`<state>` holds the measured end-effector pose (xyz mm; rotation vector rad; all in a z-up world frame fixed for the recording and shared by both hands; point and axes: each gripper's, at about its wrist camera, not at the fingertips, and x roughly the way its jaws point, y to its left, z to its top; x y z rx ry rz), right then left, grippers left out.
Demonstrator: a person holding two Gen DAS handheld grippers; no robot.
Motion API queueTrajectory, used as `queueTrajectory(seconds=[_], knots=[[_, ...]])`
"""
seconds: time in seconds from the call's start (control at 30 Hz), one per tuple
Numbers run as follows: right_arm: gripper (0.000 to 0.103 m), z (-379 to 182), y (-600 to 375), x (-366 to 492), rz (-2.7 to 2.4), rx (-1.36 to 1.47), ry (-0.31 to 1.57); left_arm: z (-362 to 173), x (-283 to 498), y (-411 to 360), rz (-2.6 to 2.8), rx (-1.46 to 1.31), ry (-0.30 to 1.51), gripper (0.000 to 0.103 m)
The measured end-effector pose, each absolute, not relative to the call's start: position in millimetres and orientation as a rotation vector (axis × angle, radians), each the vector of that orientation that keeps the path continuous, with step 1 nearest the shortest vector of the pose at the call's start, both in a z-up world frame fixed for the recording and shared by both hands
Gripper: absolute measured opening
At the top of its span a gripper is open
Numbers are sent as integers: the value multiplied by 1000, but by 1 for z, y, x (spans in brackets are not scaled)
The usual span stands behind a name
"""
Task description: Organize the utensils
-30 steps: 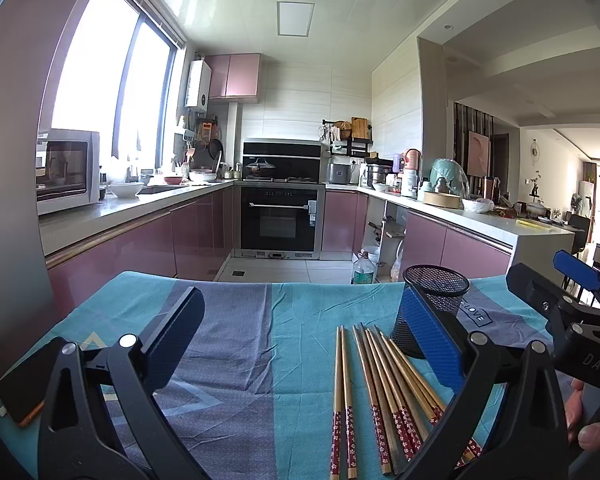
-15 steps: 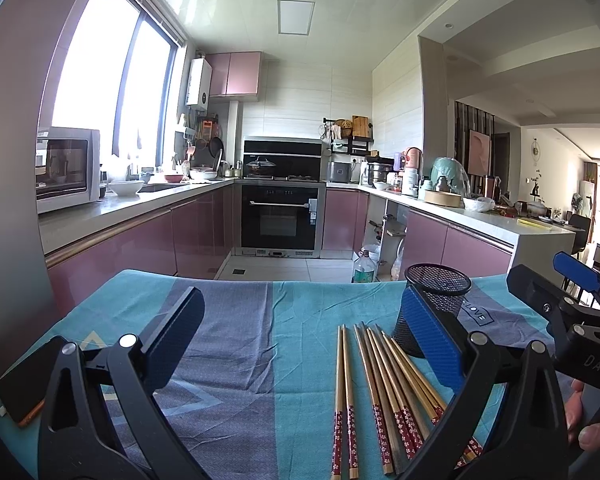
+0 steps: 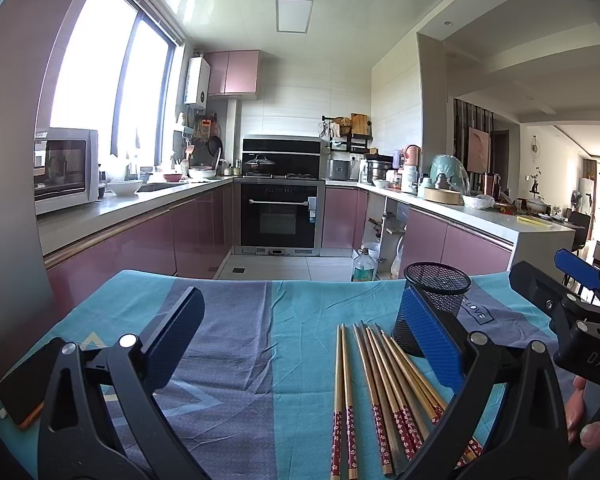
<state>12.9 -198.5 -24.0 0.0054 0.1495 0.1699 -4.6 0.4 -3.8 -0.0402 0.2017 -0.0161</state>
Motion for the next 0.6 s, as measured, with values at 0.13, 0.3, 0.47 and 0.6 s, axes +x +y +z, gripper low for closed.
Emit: queueTrajectory(seconds=[0.13, 0.3, 0.47, 0.6], knots=[[96, -24, -199, 12, 172, 5, 151, -3, -4, 1, -18, -36, 203, 97], [96, -24, -198, 12, 171, 5, 152, -3, -4, 0, -19, -36, 207, 97], [96, -25, -199, 13, 172, 5, 155, -3, -3, -1, -17, -34, 211, 97], [96, -25, -199, 13, 173, 6, 158, -2, -2, -1, -16, -33, 216, 97]])
